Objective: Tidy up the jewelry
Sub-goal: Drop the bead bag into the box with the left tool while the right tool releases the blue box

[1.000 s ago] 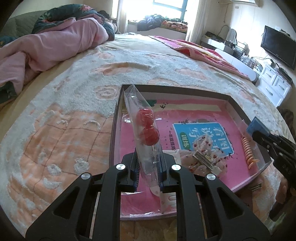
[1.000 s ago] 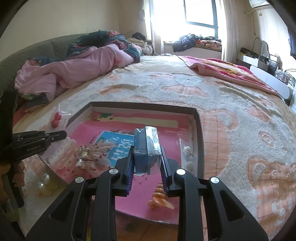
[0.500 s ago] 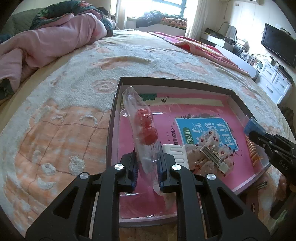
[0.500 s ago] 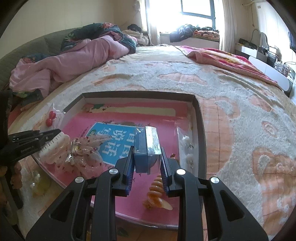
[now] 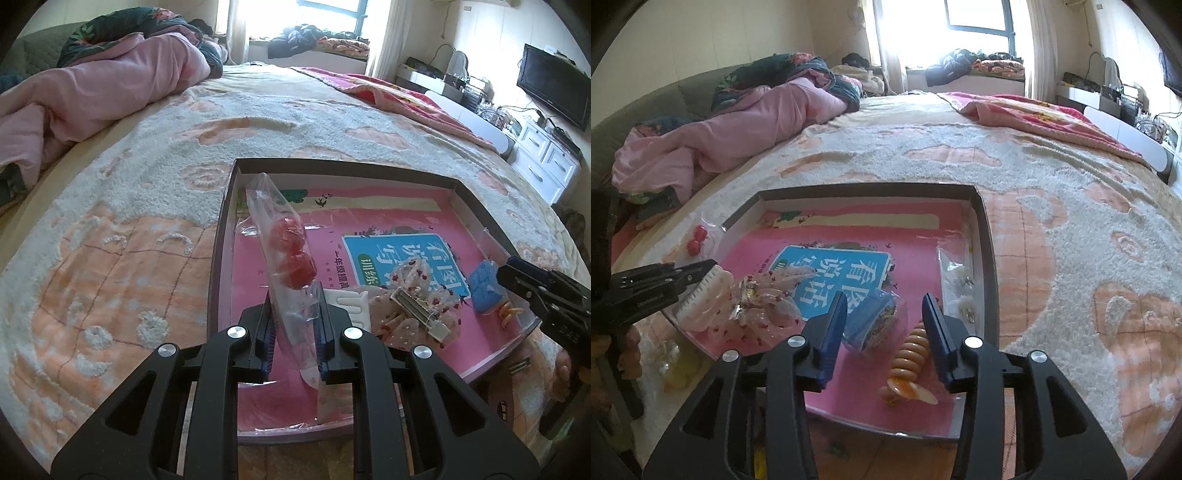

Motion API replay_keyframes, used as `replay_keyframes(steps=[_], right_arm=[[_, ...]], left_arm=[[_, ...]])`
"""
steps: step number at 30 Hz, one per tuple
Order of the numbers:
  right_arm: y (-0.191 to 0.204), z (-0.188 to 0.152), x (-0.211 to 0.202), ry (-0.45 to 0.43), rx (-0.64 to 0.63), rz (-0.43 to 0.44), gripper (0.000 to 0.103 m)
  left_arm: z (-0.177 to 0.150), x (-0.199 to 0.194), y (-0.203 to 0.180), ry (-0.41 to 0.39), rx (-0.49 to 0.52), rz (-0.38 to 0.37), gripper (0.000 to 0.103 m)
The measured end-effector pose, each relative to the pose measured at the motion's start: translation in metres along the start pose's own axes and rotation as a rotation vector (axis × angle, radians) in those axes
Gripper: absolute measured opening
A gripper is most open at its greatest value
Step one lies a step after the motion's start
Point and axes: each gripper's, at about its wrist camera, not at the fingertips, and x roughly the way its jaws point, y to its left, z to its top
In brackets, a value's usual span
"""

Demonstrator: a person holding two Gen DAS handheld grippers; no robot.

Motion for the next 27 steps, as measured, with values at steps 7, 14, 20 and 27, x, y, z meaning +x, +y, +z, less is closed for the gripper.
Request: replay_keyframes(steps=[7,14,20,27], right_arm=[[0.004,-0.002,-0.014,-0.034,-0.011,0.001,0.053],[0.005,-0.005,-0.024,-0.054,-0.016,-0.001,0.058],[0.005,-0.007,-0.035,-0.073,-0.006,-0.005,0.063],[0.009,-0.011,-0.049,-0.104,-0.008,-0.029,0.073]], left_arm=[[0.003,-0.006,0.001,-0.014,-0.005,0.000,0.026],[0.006,-0.018,0.002,-0.041,-0.014,-0.003,0.042],[0.008,-0.030,0.001,-0.071,-0.029,-0.010,0.056],[0.007,-0.049,0.001,-0.111,-0.046,-0.023,0.075]])
